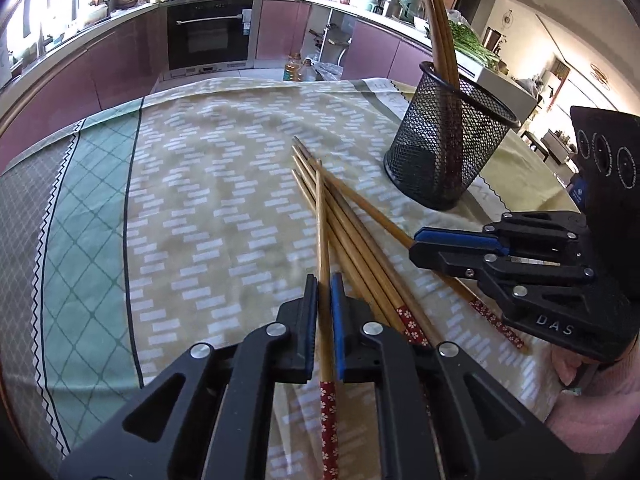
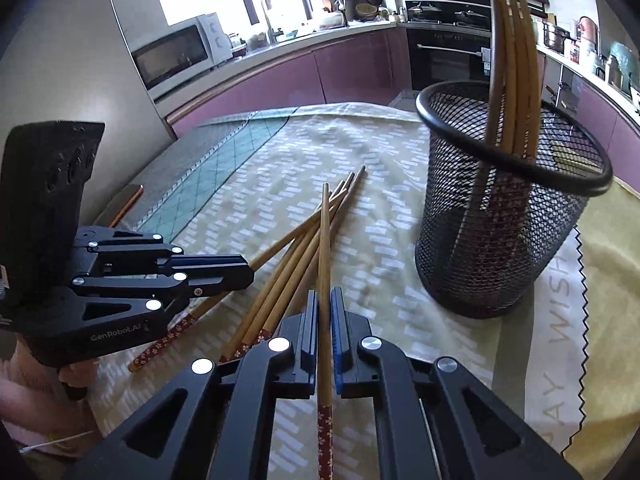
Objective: Organize utensils
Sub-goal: 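Close the left gripper on a chopstick while the right gripper grasps another chopstick, then lift the left gripper's chopstick upright over the cup while the right gripper carries its own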
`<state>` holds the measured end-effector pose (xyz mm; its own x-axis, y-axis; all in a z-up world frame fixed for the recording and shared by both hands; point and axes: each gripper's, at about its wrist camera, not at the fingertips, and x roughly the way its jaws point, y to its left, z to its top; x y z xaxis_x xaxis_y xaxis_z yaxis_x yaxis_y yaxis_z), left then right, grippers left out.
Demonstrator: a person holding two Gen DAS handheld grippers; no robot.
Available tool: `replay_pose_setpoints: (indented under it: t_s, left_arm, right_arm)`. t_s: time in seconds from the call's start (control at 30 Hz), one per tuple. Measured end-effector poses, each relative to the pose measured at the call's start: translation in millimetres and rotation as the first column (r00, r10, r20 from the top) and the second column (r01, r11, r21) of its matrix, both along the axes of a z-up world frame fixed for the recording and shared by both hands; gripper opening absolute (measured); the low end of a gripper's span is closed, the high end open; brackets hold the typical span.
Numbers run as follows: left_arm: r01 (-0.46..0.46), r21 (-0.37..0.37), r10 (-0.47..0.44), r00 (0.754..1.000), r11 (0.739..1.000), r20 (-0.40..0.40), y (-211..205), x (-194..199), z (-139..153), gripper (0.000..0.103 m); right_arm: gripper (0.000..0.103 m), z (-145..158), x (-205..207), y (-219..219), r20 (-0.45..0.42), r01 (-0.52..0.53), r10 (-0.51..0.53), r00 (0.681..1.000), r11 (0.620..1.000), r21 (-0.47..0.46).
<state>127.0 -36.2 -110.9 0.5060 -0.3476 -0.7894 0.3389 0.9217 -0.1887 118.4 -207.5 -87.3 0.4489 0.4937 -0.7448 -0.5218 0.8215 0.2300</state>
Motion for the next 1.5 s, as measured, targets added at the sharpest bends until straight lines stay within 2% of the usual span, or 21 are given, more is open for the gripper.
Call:
replay_pose_setpoints:
  t_s: [0.27, 0.33, 0.4, 0.6, 0.8, 1.0, 1.27, 1.5]
  left_arm:
    - [0.051, 0.012, -0.050, 0.999, 0.999, -0.012, -4.2, 9.0, -1.4, 0.017]
    - [0.046, 0.016, -0.046, 0.999, 0.999, -0.013, -4.8, 12.7, -1.9, 0.017]
    - [0.034, 0.026, -0.034, 0.999, 0.999, -0.012, -5.4, 16.0, -1.6, 0.008]
    - [0.026, -0.016, -0.025, 1.000, 1.000, 0.017, -0.1, 13.0, 10.5, 0.008]
    - [0.040, -0.097, -0.033, 0.997, 0.995, 0.069, 9.4, 5.3, 41.0, 0.008]
    - [0.074, -0.161, -0.048, 0.986, 0.984, 0.160, 13.1, -6.2, 80.8, 0.007]
    - [0.108, -0.217, -0.049, 0.965, 0.970, 0.258, 14.9, -15.2, 124.0, 0.007]
    - [0.132, -0.255, -0.045, 0.945, 0.958, 0.323, 4.2, -2.4, 155.6, 0.007]
  right_arm:
    - [0.008, -5.3, 6.0, 9.0, -0.007, -0.017, 0.017, 1.000, 0.999, -0.033]
    - [0.006, -4.2, 5.7, 8.7, -0.001, -0.014, 0.014, 1.000, 1.000, -0.027]
    - [0.006, -0.8, 4.7, 6.4, 0.009, -0.011, 0.011, 1.000, 1.000, -0.022]
    - [0.006, 20.4, -1.2, -8.6, 0.059, -0.002, 0.001, 0.998, 1.000, 0.024]
    - [0.006, 48.9, -4.4, -28.6, 0.113, 0.015, -0.025, 0.993, 0.996, 0.088]
    - [0.006, 73.6, -10.2, -46.7, 0.176, 0.043, -0.068, 0.982, 0.989, 0.140]
    - [0.006, 99.3, -13.1, -69.9, 0.250, 0.073, -0.120, 0.961, 0.979, 0.189]
    - [0.006, 125.7, -8.3, -84.9, 0.313, 0.077, -0.145, 0.939, 0.973, 0.217]
